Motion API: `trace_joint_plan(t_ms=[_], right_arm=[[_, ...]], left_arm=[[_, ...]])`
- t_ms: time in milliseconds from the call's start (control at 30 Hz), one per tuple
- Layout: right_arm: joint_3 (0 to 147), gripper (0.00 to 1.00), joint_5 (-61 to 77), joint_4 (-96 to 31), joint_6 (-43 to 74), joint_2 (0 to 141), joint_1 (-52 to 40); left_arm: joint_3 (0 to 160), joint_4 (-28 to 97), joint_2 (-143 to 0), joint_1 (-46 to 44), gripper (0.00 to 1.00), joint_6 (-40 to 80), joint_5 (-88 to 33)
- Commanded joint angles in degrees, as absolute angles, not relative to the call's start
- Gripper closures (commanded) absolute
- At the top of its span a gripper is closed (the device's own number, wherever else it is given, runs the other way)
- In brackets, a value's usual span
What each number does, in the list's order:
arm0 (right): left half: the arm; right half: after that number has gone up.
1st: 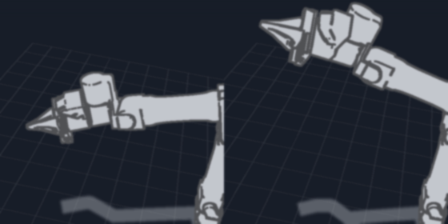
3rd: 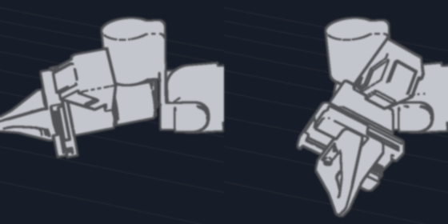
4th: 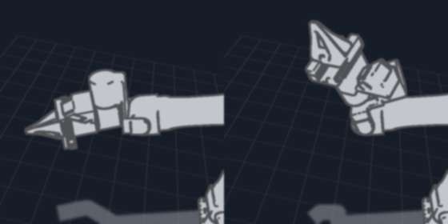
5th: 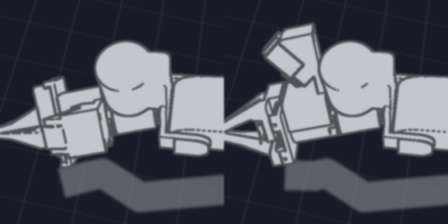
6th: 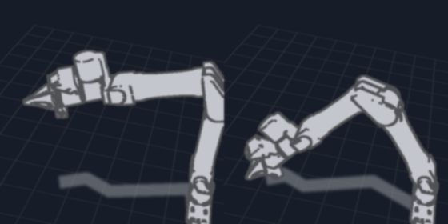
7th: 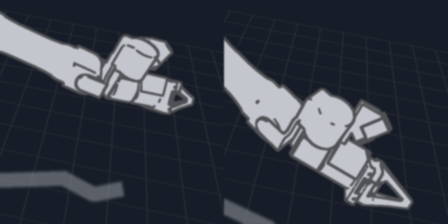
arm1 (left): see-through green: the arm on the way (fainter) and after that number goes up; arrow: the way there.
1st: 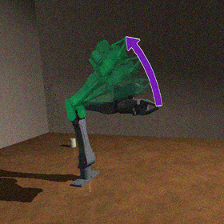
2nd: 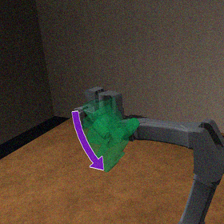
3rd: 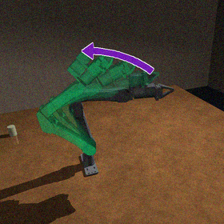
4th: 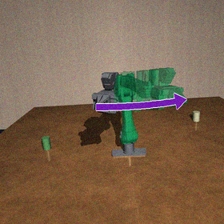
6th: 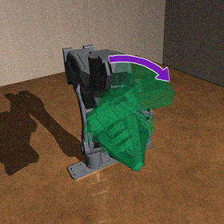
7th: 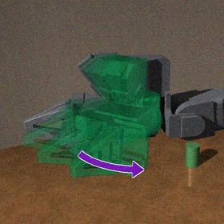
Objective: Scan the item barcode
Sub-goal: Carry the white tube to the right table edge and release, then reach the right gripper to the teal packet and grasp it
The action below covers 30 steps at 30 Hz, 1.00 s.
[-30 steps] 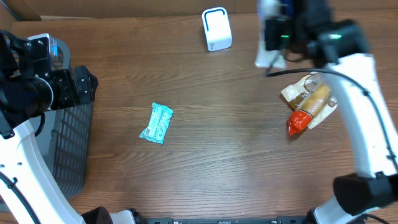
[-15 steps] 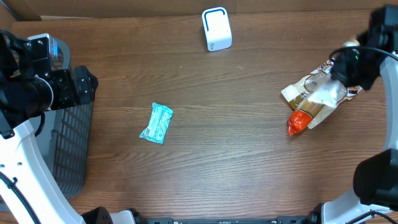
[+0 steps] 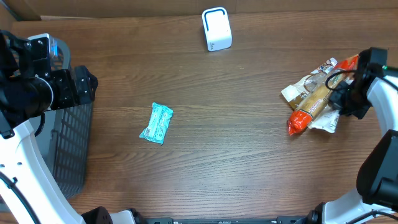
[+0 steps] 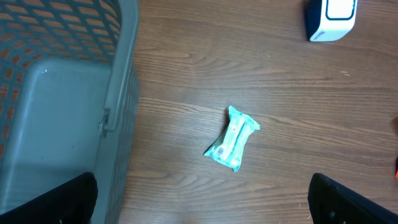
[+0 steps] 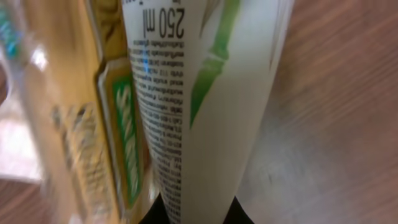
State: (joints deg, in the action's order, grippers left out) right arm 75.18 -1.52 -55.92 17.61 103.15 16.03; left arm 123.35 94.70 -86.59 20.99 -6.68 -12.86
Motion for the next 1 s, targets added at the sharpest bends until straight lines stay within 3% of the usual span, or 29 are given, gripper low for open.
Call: trace_joint_plan(t_ms=[0, 133, 167, 233, 300, 433, 633, 767, 967], right_arm=[[72.3, 0.96, -2.9, -49.9, 17.6, 102.3, 15.7], [68.5, 0.71, -2.5, -43.2, 17.6, 102.3, 15.8], [68.5, 0.65, -2.5, -43.5, 17.6, 102.3, 15.8], [68.9, 0.43, -2.5, -45.4, 17.6, 102.1, 15.8], [70.8, 0.32, -2.0, -48.9, 17.6, 102.1, 15.8], [79.2, 0.28, 0.3, -60.1, 17.6, 102.1, 15.8], [95.3, 0.24, 16.2, -73.8, 11.2, 102.1, 11.6], [96.9, 0.18, 27.0, -71.5, 8.4, 102.1, 3.6], [92.7, 0.08, 28.4, -59.2, 8.4, 103.3, -12.4]], left_arm=[[123.5, 94.5, -86.9, 21.0, 0.0, -8.2, -13.1], [123.5, 94.5, -86.9, 21.0, 0.0, -8.2, -13.1], [123.5, 94.5, -86.9, 21.0, 0.01, -8.2, -13.1], [123.5, 94.5, -86.9, 21.0, 0.0, -8.2, -13.1], [123.5, 94.5, -86.9, 21.0, 0.01, -8.2, -13.1], [123.5, 94.5, -86.9, 21.0, 0.0, -8.2, -13.1], [123.5, 94.5, -86.9, 21.0, 0.0, -8.2, -13.1], [123.5, 94.5, -86.9, 21.0, 0.0, -8.2, -13.1], [123.5, 94.5, -86.9, 21.0, 0.01, -8.2, -13.1]])
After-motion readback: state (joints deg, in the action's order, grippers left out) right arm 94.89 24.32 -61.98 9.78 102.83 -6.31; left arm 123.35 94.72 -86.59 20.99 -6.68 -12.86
